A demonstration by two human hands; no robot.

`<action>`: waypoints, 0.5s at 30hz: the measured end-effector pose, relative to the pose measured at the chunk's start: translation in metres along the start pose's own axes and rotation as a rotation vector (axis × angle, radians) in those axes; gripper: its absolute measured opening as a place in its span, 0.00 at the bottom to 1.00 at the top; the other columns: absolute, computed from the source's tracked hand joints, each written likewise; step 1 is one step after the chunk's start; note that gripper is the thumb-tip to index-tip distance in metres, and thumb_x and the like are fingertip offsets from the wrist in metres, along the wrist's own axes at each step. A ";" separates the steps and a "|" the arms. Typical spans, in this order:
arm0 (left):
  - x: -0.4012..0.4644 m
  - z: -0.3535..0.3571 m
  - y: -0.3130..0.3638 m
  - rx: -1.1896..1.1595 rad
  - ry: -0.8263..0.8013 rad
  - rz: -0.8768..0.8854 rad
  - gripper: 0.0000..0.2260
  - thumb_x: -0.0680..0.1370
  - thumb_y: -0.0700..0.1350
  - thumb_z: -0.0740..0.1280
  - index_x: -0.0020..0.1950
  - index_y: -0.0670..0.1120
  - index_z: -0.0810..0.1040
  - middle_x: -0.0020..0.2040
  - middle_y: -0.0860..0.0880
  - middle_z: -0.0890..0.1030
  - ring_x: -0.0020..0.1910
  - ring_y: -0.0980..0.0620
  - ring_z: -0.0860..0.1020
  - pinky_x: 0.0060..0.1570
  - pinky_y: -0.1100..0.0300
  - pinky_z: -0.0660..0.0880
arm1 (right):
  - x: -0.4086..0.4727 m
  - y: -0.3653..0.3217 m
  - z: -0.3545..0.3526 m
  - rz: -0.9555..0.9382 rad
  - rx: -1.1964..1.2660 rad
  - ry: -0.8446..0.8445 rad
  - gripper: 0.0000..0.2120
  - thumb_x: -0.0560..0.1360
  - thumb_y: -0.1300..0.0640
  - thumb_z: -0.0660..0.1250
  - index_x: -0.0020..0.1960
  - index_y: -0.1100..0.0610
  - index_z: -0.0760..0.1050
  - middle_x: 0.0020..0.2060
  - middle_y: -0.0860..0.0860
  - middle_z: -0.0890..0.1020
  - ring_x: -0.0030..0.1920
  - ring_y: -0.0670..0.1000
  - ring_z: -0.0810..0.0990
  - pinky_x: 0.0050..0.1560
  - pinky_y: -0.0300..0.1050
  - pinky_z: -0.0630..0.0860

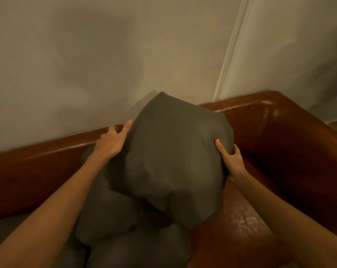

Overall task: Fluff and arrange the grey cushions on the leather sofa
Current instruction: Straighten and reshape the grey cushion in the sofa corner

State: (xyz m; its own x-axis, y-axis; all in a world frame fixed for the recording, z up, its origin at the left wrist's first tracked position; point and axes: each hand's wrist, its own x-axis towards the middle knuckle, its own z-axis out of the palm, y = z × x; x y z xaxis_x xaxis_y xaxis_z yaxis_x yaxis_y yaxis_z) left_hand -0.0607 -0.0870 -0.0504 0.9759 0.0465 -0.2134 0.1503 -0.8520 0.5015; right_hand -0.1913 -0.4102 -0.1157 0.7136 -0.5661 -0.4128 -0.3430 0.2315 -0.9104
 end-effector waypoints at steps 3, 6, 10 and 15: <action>-0.009 0.030 0.012 0.020 -0.173 0.010 0.43 0.73 0.75 0.42 0.68 0.46 0.73 0.67 0.40 0.74 0.63 0.38 0.73 0.63 0.47 0.68 | 0.004 0.006 -0.042 -0.019 -0.017 -0.036 0.54 0.57 0.35 0.76 0.77 0.49 0.58 0.68 0.51 0.72 0.63 0.56 0.76 0.63 0.58 0.75; -0.021 0.072 0.020 -0.143 -0.275 -0.067 0.44 0.73 0.76 0.46 0.74 0.45 0.67 0.74 0.43 0.68 0.72 0.40 0.66 0.72 0.45 0.61 | 0.008 0.013 -0.076 0.004 -0.012 -0.058 0.49 0.62 0.29 0.70 0.77 0.44 0.58 0.68 0.47 0.71 0.64 0.53 0.75 0.63 0.57 0.74; -0.032 0.126 0.021 -0.531 -0.380 -0.281 0.50 0.64 0.80 0.59 0.77 0.50 0.61 0.75 0.50 0.65 0.70 0.44 0.68 0.69 0.44 0.66 | 0.026 0.039 -0.117 0.052 0.063 -0.045 0.49 0.62 0.18 0.58 0.76 0.42 0.61 0.69 0.46 0.72 0.66 0.51 0.75 0.65 0.59 0.72; -0.068 0.168 0.050 -0.680 -0.411 -0.158 0.32 0.76 0.69 0.57 0.73 0.49 0.63 0.66 0.52 0.71 0.60 0.52 0.73 0.61 0.53 0.68 | 0.018 0.049 -0.142 0.002 0.081 0.084 0.38 0.72 0.26 0.57 0.75 0.45 0.59 0.64 0.45 0.73 0.64 0.52 0.74 0.65 0.56 0.70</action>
State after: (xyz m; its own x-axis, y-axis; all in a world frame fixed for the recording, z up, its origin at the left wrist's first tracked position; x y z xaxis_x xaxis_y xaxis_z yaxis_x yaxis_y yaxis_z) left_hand -0.1460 -0.2207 -0.1516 0.8188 -0.1680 -0.5490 0.4741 -0.3412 0.8116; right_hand -0.2816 -0.5214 -0.1638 0.6581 -0.6291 -0.4138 -0.2912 0.2941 -0.9103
